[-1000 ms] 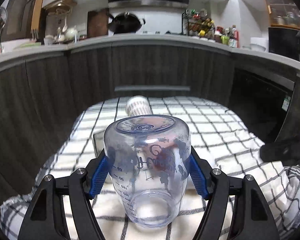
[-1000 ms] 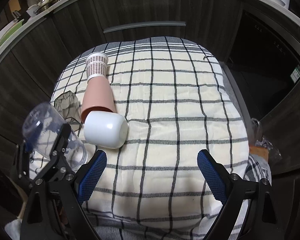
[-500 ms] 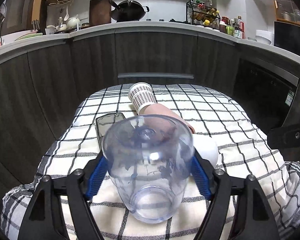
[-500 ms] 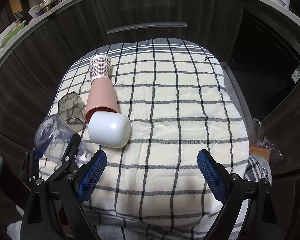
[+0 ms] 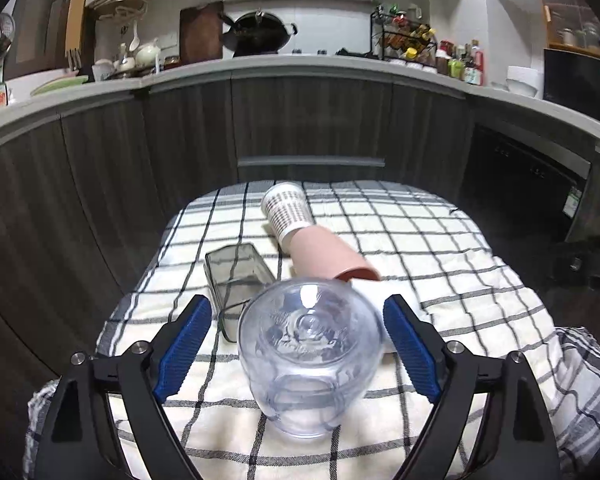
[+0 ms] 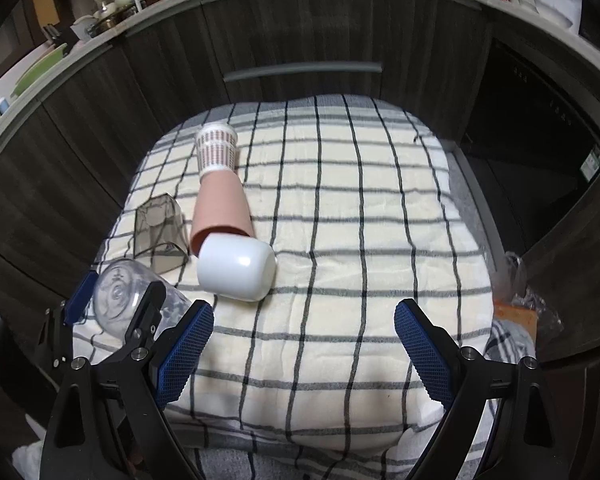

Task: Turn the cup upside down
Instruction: 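Open the left gripper and pull it back from the cup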

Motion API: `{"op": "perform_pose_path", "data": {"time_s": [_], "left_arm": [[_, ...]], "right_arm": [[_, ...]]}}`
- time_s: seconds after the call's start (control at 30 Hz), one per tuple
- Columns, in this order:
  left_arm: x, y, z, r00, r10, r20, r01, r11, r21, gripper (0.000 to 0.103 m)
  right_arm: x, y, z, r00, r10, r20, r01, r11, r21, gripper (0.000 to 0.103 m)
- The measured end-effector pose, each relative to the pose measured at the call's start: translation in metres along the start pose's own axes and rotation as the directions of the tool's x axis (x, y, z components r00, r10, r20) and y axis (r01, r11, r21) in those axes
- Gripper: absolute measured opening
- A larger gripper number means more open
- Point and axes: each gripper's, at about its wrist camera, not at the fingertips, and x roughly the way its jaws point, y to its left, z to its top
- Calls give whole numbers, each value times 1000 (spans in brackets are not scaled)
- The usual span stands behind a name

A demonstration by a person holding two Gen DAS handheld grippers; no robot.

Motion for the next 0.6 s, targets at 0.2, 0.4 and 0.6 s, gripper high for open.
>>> {"op": "perform_pose_path", "data": {"time_s": [0.2,0.4,0.6], "left_arm": [[-28,-1,12,999,1,48,-3,1000,25,95],[-48,8,30,998,59,21,-58,998,-13,97],[-66,20,39,994,101,-42,-103,993,-54,98]], "right_arm": [[-23,5,-1,993,0,114,4,999,-33,92],[-43,8,-4,974,-13,226,24,999,-43,92],[-56,10,-10,952,-10,305,22,999,-36,92]]}}
